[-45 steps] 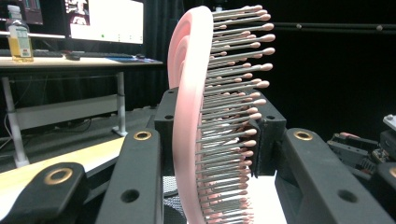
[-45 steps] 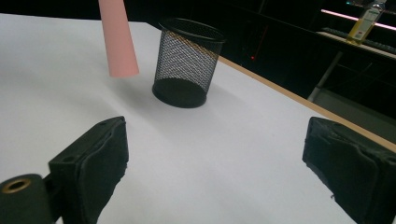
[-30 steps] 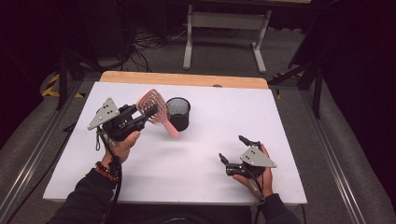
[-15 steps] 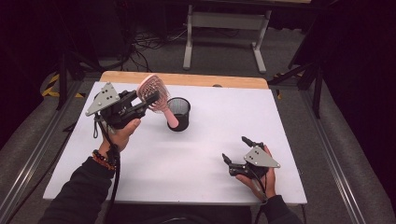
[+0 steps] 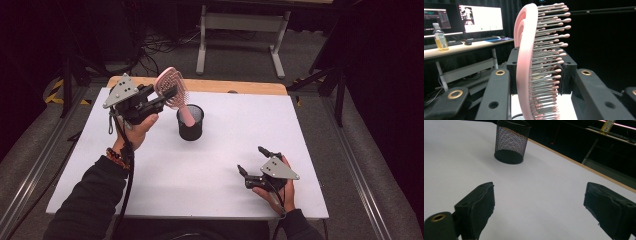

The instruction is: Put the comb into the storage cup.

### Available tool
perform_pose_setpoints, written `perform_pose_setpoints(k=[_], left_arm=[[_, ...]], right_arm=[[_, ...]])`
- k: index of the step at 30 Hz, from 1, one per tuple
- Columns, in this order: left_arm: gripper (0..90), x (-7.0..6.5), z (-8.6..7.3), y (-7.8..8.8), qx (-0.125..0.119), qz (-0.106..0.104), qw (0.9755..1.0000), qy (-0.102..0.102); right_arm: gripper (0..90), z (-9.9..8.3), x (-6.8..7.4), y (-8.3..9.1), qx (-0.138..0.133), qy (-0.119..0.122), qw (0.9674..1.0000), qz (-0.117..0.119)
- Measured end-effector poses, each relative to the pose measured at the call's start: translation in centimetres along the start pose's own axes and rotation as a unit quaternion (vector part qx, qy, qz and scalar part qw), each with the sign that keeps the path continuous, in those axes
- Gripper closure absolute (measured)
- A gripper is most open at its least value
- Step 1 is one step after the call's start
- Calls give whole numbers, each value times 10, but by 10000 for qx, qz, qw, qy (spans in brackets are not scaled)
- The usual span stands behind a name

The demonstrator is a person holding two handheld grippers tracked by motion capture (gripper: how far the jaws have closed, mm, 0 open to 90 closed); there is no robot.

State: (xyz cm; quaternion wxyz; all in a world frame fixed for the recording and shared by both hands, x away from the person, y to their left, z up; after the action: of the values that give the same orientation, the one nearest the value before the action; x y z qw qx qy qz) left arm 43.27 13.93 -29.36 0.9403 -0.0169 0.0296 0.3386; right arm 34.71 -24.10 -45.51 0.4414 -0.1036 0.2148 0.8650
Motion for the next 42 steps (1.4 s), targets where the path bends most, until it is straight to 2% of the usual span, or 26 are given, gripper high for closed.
perform_pose_setpoints(k=[6, 9, 13, 22, 25, 31, 36, 42], left_arm=[[637, 6, 3, -11, 18, 74, 10000, 23], [637, 9, 4, -16, -12, 39, 10000, 35], [637, 11, 5, -22, 40, 59, 10000, -48], [637, 16, 7, -32, 97, 152, 9998, -53], [637, 17, 6, -37, 149, 311, 9993, -125], [637, 20, -2, -48, 273, 353, 9990, -87], [636, 22, -10, -59, 404, 494, 9979, -105], [636, 23, -21, -68, 591, 483, 9971, -64]], right_arm=[[107, 0, 0, 0, -33, -20, 10000, 2], [110, 1, 0, 0, -43, -8, 10000, -33], [110, 1, 1, 0, -52, 7, 10000, -24], [109, 1, 2, -1, -54, 19, 10000, 24], [108, 1, 2, -1, -44, 25, 10000, 30], [111, 1, 2, -1, -69, -2, 10000, 29], [111, 0, 2, -1, -39, -4, 10000, 62], [108, 0, 3, -3, -27, -13, 9999, 111]])
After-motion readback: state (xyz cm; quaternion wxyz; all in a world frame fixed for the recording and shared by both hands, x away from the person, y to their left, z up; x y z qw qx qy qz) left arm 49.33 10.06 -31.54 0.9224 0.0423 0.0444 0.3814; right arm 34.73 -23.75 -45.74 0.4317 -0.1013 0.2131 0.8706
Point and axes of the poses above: each handheld gripper's, and its own axes: y roughly backward along the jaws, z roughly out of its top, x roughly to its left, the point moved 1 cm from there along -y, roughly forward along the jaws, and after that the axes turned 6 degrees about y, right-handed, at the moved point
